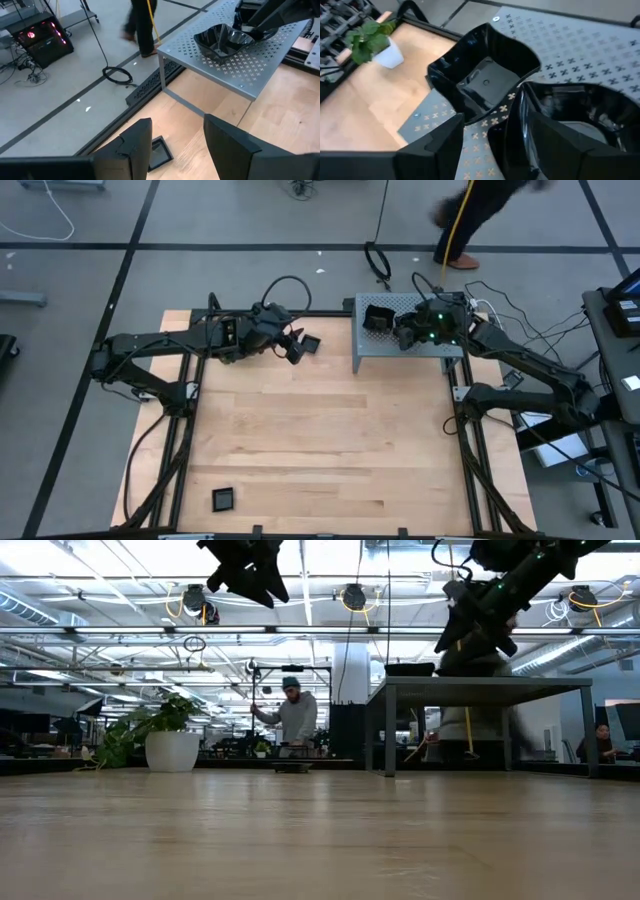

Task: Pick & Place Mini shaped plates
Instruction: Stack the leaf shaped plate on top of the leaf shaped plates on the shelf

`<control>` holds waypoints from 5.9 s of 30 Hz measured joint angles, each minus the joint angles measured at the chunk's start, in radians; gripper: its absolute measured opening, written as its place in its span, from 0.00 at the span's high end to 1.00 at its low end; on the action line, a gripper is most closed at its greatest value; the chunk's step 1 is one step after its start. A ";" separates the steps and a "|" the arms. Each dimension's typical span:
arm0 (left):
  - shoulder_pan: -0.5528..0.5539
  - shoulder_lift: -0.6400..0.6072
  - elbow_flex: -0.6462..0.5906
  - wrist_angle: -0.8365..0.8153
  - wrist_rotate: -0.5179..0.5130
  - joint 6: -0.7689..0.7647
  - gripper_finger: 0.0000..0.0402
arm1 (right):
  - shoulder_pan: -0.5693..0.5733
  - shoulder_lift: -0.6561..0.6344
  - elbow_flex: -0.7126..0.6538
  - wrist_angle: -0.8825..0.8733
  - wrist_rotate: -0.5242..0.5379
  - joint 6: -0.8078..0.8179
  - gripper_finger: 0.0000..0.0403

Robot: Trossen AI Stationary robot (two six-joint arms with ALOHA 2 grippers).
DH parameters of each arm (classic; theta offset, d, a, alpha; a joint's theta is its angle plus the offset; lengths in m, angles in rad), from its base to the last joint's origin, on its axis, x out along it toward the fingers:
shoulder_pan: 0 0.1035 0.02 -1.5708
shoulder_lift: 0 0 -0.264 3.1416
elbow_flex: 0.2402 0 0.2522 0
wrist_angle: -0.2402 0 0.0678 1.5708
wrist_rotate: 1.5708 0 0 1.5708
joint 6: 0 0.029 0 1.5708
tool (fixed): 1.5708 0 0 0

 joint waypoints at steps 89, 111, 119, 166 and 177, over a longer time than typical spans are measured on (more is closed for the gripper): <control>0.001 0.000 0.000 -0.025 0.002 0.024 0.54 | 0.259 0.271 0.352 -0.451 0.383 -0.228 0.51; 0.001 0.000 0.000 -0.074 0.002 0.024 0.54 | 0.262 0.314 0.351 -0.509 0.383 -0.183 0.67; 0.001 0.000 0.000 -0.074 0.002 0.024 0.54 | 0.262 0.314 0.351 -0.510 0.381 -0.225 0.97; -0.011 0.000 0.000 -0.073 0.001 -0.039 0.54 | 0.259 0.095 0.215 -0.490 0.457 -1.613 0.94; -0.010 0.000 0.000 -0.073 0.001 -0.056 0.54 | 0.267 0.094 0.214 -0.433 0.538 -1.648 0.78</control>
